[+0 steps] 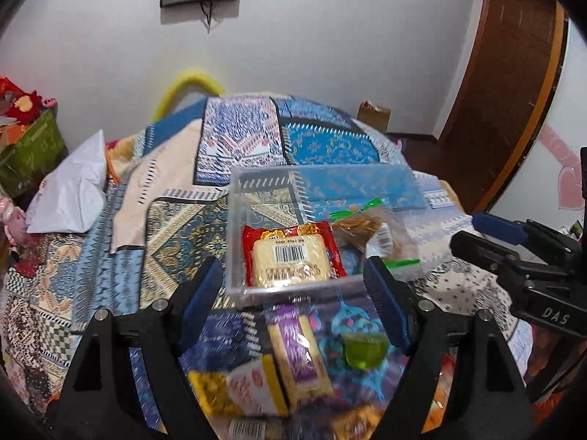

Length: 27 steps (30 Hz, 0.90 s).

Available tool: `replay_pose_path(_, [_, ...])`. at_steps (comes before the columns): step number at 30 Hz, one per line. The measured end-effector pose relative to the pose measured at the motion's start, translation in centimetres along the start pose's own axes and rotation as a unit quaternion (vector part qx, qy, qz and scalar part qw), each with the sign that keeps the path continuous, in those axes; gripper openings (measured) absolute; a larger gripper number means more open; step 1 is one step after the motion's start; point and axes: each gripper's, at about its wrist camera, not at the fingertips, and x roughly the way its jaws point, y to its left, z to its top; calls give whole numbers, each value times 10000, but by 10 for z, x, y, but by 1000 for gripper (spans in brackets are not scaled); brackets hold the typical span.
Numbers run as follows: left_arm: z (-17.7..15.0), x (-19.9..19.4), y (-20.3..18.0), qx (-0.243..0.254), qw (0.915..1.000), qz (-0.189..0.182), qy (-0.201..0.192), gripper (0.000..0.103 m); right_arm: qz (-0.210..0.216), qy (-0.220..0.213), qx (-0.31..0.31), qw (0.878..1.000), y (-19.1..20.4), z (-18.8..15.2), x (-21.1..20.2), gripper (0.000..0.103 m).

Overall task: Organize snacks
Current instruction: 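Lower the cake pack into the box with the left gripper while the right drops the cookie bag in, then grasp the green pea bag with the left gripper while the right grasps the orange puffed-snack bag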

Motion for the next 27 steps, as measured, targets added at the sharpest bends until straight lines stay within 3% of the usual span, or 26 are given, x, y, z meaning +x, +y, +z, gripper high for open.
replay_pose_path(5, [-22,-40,2,28,9999,28,-107,80,-69,-266,-119,9996,14,-14,-39,61])
replay_pose_path(12, [-72,-60,10,-109,9997,62,194,80,-119,-329,-239,9991,31,-46,-63,67])
replay_pose_path(18, [-114,-54,14,-260,9979,123,573,80,-33,-128,-202,9997,40,-76,-61,68])
replay_pose_path(27, [-168,-44,18,-476,9934,63,1046,80,-22,509,-17,9987,41,-121,-32,68])
